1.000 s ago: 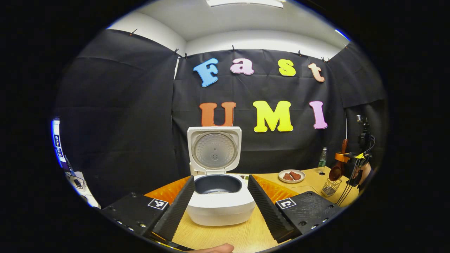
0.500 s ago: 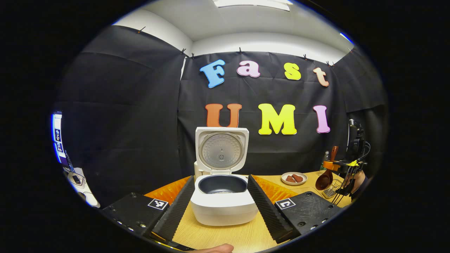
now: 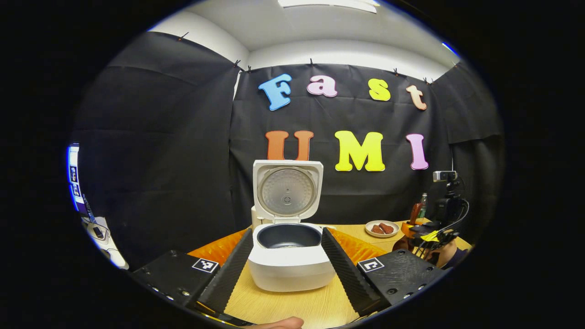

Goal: Close the left gripper, press the button to open the rice cooker; take a wooden spoon from the chopstick holder with the right hand, scoop a spoonful of rice and pour it into the rice cooker, then put the wooden spoon back into the chopstick holder.

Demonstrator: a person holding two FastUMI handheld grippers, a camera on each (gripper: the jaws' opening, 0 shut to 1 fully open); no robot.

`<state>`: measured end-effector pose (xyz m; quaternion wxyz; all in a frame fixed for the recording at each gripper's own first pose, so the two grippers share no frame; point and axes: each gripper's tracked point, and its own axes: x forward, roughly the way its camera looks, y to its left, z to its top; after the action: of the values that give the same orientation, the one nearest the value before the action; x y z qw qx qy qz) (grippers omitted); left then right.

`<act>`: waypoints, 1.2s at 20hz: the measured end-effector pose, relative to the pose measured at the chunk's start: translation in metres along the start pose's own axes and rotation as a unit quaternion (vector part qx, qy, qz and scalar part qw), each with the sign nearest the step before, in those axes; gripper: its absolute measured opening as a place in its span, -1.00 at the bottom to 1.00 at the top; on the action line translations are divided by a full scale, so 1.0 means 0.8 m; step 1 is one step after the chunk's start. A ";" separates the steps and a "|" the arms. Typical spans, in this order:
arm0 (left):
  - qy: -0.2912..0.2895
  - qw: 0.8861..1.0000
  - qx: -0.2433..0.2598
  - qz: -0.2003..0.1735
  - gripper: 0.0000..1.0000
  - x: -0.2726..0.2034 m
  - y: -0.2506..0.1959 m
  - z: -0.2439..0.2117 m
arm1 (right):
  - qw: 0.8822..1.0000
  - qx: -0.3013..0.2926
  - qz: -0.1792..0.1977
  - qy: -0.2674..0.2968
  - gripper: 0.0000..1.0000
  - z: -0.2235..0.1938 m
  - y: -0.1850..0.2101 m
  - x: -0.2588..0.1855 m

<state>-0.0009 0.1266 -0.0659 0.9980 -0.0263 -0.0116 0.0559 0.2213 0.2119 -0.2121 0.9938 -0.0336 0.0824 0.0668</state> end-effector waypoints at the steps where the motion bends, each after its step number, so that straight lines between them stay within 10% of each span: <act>1: 0.003 1.000 0.000 -0.002 0.90 0.000 -0.001 -0.003 | 1.000 -0.005 -0.009 -0.002 -0.77 -0.004 0.000 0.004; 5: 0.003 1.000 -0.001 -0.004 0.89 0.001 -0.002 -0.004 | 0.997 -0.044 -0.060 0.001 -0.76 -0.031 -0.008 0.013; 15: 0.014 1.000 -0.003 -0.018 0.90 0.005 -0.016 -0.016 | 0.990 0.083 0.069 0.087 -0.76 -0.075 0.058 -0.002; 24: 0.015 1.000 0.003 -0.026 0.90 0.004 -0.025 -0.014 | 0.933 0.320 0.094 0.135 -0.76 -0.070 0.042 -0.007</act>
<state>0.0049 0.1062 -0.0761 0.9993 -0.0238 0.0030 0.0294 0.2023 0.2402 -0.2685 0.9207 0.2853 0.2353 0.1249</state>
